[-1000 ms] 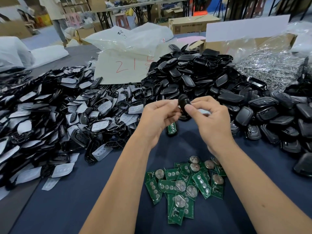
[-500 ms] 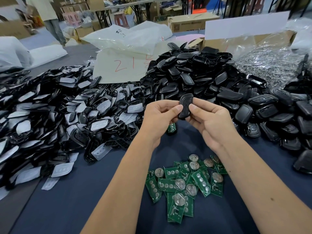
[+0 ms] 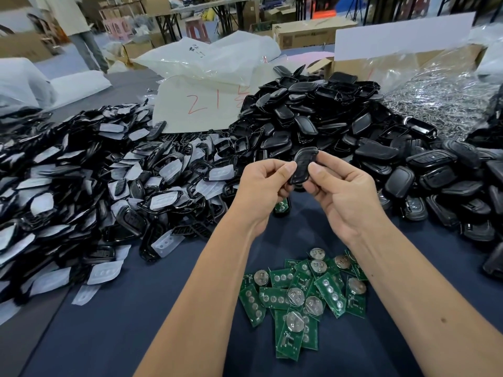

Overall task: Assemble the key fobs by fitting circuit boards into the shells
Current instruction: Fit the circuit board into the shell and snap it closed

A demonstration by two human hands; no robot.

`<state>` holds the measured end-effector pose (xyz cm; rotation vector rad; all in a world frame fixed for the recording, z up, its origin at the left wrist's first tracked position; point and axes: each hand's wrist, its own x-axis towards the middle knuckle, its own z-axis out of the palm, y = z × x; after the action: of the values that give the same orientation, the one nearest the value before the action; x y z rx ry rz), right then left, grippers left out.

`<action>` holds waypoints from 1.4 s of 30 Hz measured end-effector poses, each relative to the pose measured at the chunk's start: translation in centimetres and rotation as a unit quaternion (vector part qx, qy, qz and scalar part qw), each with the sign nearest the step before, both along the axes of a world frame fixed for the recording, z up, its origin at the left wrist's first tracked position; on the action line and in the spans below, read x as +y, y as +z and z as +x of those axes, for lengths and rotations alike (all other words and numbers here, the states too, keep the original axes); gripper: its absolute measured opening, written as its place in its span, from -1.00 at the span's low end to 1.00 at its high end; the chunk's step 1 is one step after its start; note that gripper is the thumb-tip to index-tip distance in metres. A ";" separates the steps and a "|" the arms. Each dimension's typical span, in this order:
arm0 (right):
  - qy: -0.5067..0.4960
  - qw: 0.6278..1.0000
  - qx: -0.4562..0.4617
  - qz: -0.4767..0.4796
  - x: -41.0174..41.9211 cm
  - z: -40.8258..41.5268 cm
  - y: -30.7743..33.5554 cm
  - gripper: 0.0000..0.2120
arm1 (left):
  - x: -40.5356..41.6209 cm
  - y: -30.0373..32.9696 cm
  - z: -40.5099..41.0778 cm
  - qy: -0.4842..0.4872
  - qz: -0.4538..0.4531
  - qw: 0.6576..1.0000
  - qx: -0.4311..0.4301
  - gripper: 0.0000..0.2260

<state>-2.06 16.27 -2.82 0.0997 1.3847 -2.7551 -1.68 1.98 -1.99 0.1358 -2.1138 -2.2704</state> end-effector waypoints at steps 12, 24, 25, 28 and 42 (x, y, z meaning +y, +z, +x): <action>-0.042 0.995 0.006 0.089 -0.9 0.4 -0.7 -0.66 | 0.6 0.3 0.8 0.064 -0.361 0.913 0.178 -0.90; -0.047 0.998 -0.017 0.041 0.3 -0.3 -0.9 -0.80 | 0.3 1.0 1.3 0.014 -0.347 0.912 0.219 -0.90; -0.044 0.998 -0.016 0.041 0.4 -0.5 -0.9 -0.86 | 0.1 1.1 1.3 0.036 -0.344 0.917 0.198 -0.90; -0.027 0.999 -0.009 0.040 0.4 -0.7 -1.2 -0.91 | -1.1 0.7 1.0 0.079 -0.482 0.869 0.082 -0.79; 0.029 0.999 -0.002 0.023 1.0 -1.2 -1.4 -0.83 | -1.0 -0.5 0.4 0.052 -0.376 0.925 -0.005 -0.82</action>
<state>-3.22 17.32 -4.23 0.0651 1.4266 -2.6748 -1.27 0.99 -2.49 0.2195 -2.7179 -1.2622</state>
